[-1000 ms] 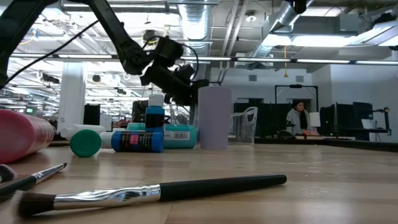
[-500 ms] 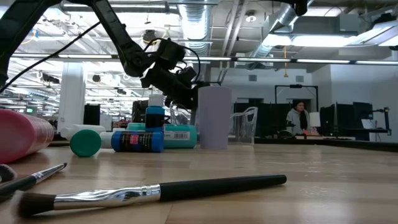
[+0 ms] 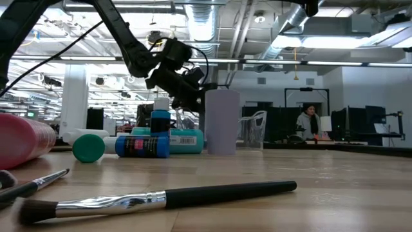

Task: Pick & Place Paint Supplies
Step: Put the black paint bottle into the transparent bin

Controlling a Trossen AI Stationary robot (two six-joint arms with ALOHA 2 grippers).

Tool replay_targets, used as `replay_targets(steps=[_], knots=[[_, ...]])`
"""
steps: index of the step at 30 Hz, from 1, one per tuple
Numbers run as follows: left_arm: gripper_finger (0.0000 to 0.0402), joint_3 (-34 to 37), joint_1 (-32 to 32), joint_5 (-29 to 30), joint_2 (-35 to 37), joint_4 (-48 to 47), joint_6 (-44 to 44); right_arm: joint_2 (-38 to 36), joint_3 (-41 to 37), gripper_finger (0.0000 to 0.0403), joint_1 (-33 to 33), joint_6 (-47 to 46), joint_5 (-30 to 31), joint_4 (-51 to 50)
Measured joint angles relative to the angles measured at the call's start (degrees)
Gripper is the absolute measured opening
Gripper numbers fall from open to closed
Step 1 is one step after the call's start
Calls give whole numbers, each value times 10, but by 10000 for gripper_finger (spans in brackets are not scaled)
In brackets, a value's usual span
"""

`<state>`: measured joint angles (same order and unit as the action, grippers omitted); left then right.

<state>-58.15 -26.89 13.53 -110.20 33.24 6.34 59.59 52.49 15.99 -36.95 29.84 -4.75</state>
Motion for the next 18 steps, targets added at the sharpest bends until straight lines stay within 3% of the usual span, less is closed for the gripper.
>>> replay_targets(steps=[5, 18], knots=[[296, 0, 3, 4, 27, -25, 0, 0, 0, 311, 2, 0, 0, 0], [321, 0, 2, 17, 113, -220, -4, 0, 0, 311, 3, 10, 0, 0]])
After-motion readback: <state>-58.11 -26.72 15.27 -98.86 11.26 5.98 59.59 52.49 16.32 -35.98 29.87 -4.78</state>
